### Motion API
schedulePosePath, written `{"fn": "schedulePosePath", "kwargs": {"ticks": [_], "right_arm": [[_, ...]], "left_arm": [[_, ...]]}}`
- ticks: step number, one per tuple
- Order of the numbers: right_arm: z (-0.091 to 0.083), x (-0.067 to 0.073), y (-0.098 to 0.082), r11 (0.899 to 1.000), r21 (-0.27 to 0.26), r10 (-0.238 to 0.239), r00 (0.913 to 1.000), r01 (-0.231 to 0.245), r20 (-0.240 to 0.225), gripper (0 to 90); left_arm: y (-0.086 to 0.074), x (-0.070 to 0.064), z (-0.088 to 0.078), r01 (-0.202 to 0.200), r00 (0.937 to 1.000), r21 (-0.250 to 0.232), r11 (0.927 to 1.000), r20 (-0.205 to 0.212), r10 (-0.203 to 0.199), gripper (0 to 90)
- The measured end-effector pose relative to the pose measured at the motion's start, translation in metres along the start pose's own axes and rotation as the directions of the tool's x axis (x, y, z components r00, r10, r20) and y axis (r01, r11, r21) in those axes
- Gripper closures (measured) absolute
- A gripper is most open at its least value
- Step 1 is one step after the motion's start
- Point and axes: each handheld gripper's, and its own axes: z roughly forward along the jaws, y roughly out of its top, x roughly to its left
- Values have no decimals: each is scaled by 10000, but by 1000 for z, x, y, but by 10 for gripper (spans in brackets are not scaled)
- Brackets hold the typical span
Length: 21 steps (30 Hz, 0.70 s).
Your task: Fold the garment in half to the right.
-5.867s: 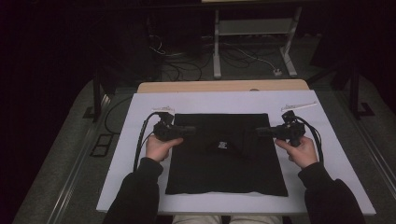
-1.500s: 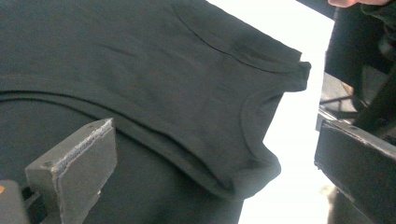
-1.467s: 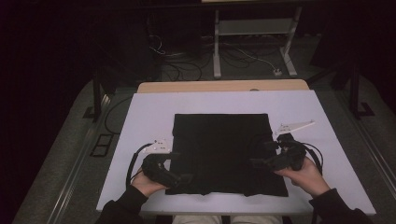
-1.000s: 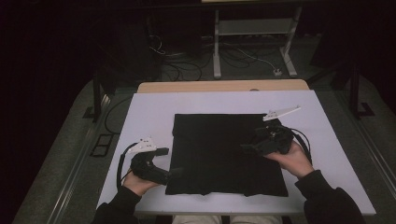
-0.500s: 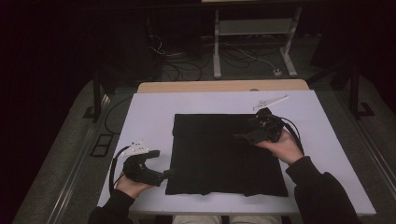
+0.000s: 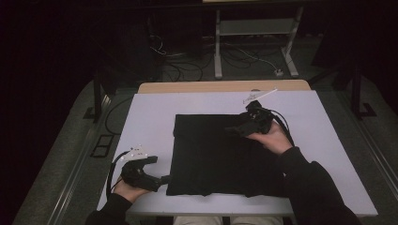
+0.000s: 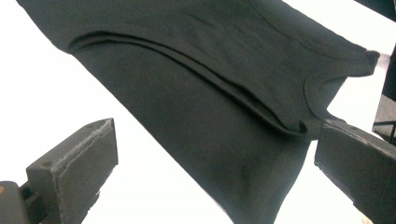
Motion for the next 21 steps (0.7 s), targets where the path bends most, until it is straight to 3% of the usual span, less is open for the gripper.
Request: {"fn": "schedulePosePath", "kwargs": {"ticks": [5, 9, 21], "right_arm": [[11, 2, 8, 9998, 122, -131, 9999, 131, -57, 0], [20, 1, 14, 9998, 105, -151, 9998, 153, -149, 0], [42, 3, 34, 9996, 66, -289, 9992, 291, -277, 0]], "left_arm": [[-5, -2, 1, 152, 9993, 24, 9999, 327, -152, 0], [-7, -7, 5, -181, 9990, 251, 9995, 403, 170, 0], [-12, -7, 10, -464, 9977, 724, 9963, 525, 427, 0]]}}
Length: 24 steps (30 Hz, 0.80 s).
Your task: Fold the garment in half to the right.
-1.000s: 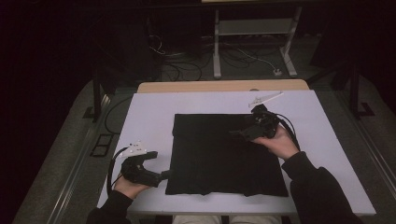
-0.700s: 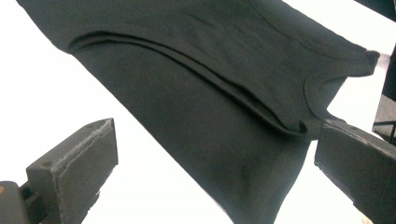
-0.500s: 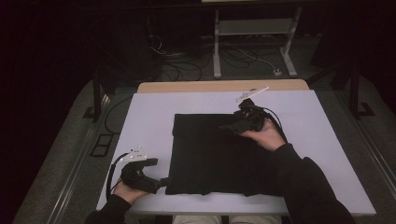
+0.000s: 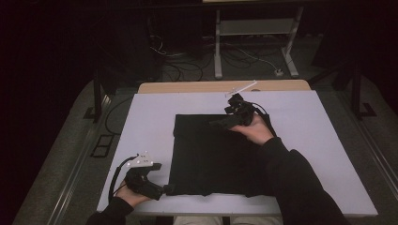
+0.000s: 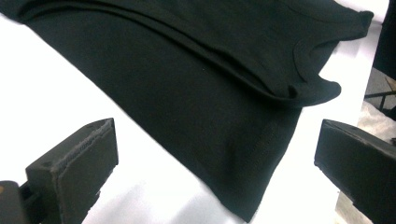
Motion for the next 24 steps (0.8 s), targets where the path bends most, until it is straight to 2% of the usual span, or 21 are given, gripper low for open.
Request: {"fn": "schedulePosePath", "kwargs": {"ticks": [5, 7, 8, 11, 15, 17, 20, 24], "right_arm": [[13, 0, 8, 9998, 162, -77, 10000, 78, -54, 0], [18, 1, 11, 9997, 198, -122, 9999, 123, -62, 0], [22, 2, 13, 9996, 243, -137, 9999, 139, -77, 0], [31, 4, 16, 9993, 299, -204, 9997, 208, -136, 0], [43, 5, 20, 9990, 383, -222, 9994, 232, -257, 0], [50, 6, 21, 9987, 430, -278, 9992, 290, -274, 0], [59, 8, 23, 9987, 385, -322, 9989, 335, -336, 0], [69, 9, 25, 9991, 194, -366, 9988, 372, -328, 0]], "left_arm": [[-1, 1, 2, -67, 10000, 146, 9999, -42, 68, 0], [-2, 1, 3, -227, 9997, 316, 9992, -38, 228, 0], [-2, 0, 4, -120, 9999, 322, 9994, 13, 120, 0], [-3, 0, 7, -376, 9992, 556, 9977, 144, 368, 0], [-5, -2, 11, -636, 9979, 942, 9935, 139, 625, 0], [-5, -2, 12, -696, 9976, 989, 9927, 138, 686, 0], [-6, -4, 16, -530, 9986, 922, 9943, 95, 524, 0], [-6, -5, 17, -983, 9951, 1255, 9872, 247, 959, 0]]}}
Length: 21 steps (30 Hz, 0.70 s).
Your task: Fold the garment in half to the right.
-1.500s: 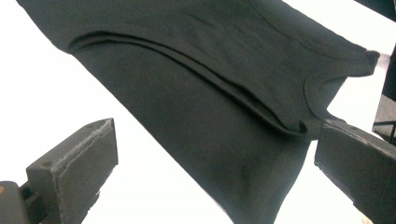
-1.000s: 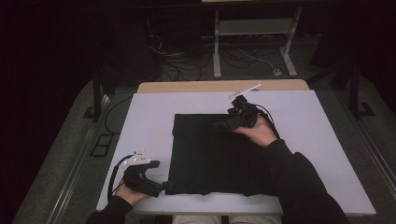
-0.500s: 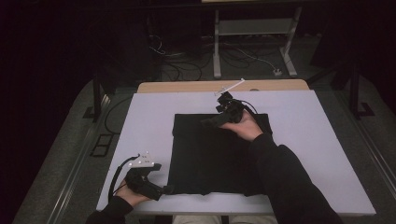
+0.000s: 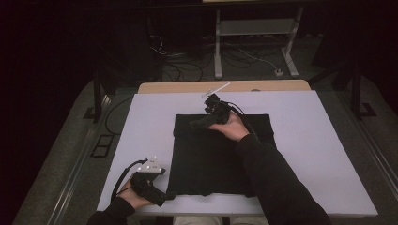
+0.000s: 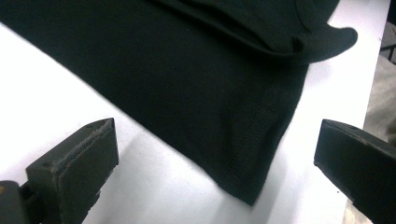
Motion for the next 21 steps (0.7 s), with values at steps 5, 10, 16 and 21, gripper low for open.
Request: {"fn": "schedulePosePath", "kwargs": {"ticks": [5, 10, 16, 21], "right_arm": [[15, 2, 2, 9999, 117, -33, 10000, 33, -12, 0], [29, 3, 6, 9998, 210, -65, 10000, 65, -11, 0], [44, 5, 12, 9996, 241, -121, 9999, 121, 15, 0], [55, 3, 13, 9996, 289, -50, 10000, 48, 86, 0]], "left_arm": [[0, 0, 3, -102, 9999, 156, 9998, 15, 102, 0], [0, -4, 6, -224, 9997, 288, 9993, -39, 225, 0], [0, -5, 6, -347, 9994, 246, 9991, -87, 349, 10], [2, -6, 7, -395, 9992, 144, 9991, 50, 394, 62]]}}
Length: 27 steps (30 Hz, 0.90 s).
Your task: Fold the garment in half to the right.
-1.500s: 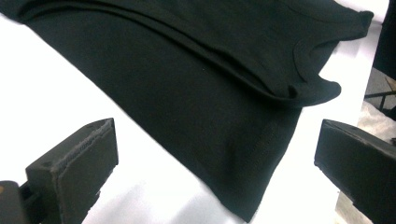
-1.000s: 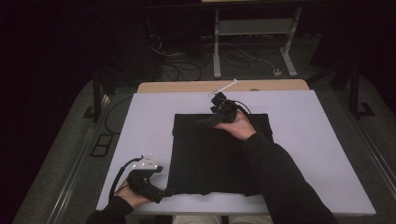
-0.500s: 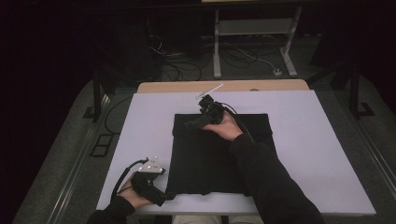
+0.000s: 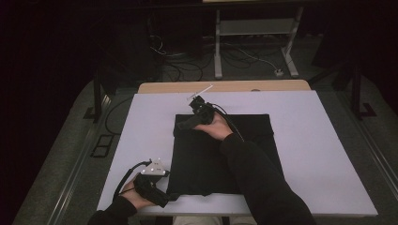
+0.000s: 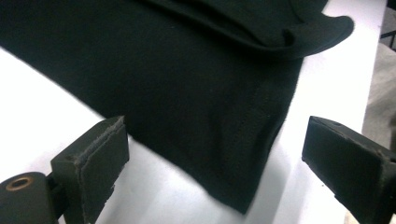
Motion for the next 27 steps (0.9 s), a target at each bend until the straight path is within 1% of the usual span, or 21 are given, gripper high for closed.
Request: {"fn": "schedulePosePath", "kwargs": {"ticks": [3, 4, 6, 7, 9, 10, 11, 13, 14, 15, 17, 18, 21, 22, 24, 27], "right_arm": [[8, -1, 0, 9999, 55, 102, 9999, -102, 46, 0], [11, -1, 1, 9999, 99, 103, 9999, -103, 68, 0], [17, -2, 2, 9999, 150, 54, 9999, -56, 145, 0], [18, -2, 2, 9998, 191, 87, 9998, -90, 182, 0], [22, -1, 2, 9997, 252, -4, 9997, -2, 230, 0], [23, 0, 3, 9997, 243, -11, 9997, 5, 234, 0], [24, 0, 2, 9997, 237, -9, 9998, 4, 216, 0], [25, -1, 2, 9995, 302, -52, 9997, 44, 251, 0], [26, -2, 2, 9994, 334, -65, 9995, 54, 315, 0], [26, -3, 2, 9995, 326, -15, 9995, 4, 328, 0], [28, -5, 3, 9994, 342, -36, 9991, 21, 418, 0], [28, -6, 3, 9994, 334, 4, 9991, -18, 431, 0], [32, -9, 4, 9992, 370, 114, 9985, -134, 528, 0], [34, -10, 5, 9991, 401, 90, 9983, -113, 569, 0], [37, -11, 7, 9990, 417, 108, 9982, -133, 594, 0], [42, -12, 10, 9987, 491, 112, 9977, -145, 675, 0]], "left_arm": [[0, -1, 0, -27, 10000, -78, 10000, -10, 27, 136], [1, 0, 0, -110, 9999, -86, 9999, 0, 110, 134], [1, 0, 0, -237, 9997, -108, 9997, -86, 236, 163], [1, 0, 0, -322, 9993, -106, 9994, -178, 320, 187], [2, -1, 1, -387, 9985, -142, 9991, -389, 381, 239], [2, -1, 1, -531, 9976, -60, 9986, -440, 528, 256], [2, -2, 2, -453, 9975, -176, 9988, -549, 443, 272], [3, -2, 2, -640, 9959, -74, 9979, -644, 634, 311], [4, -3, 3, -595, 9957, -122, 9982, -720, 585, 330], [5, -2, 3, -673, 9951, -25, 9977, -732, 669, 353], [6, -2, 3, -659, 9954, -85, 9978, -697, 652, 390], [6, -3, 4, -568, 9957, -164, 9982, -739, 555, 417], [8, -2, 6, -591, 9955, -169, 9981, -754, 577, 492], [9, -2, 6, -601, 9954, -149, 9981, -760, 588, 520], [10, -2, 6, -701, 9940, 2, 9975, -842, 699, 547], [13, -3, 7, -733, 9941, 71, 9973, -802, 736, 607]]}}
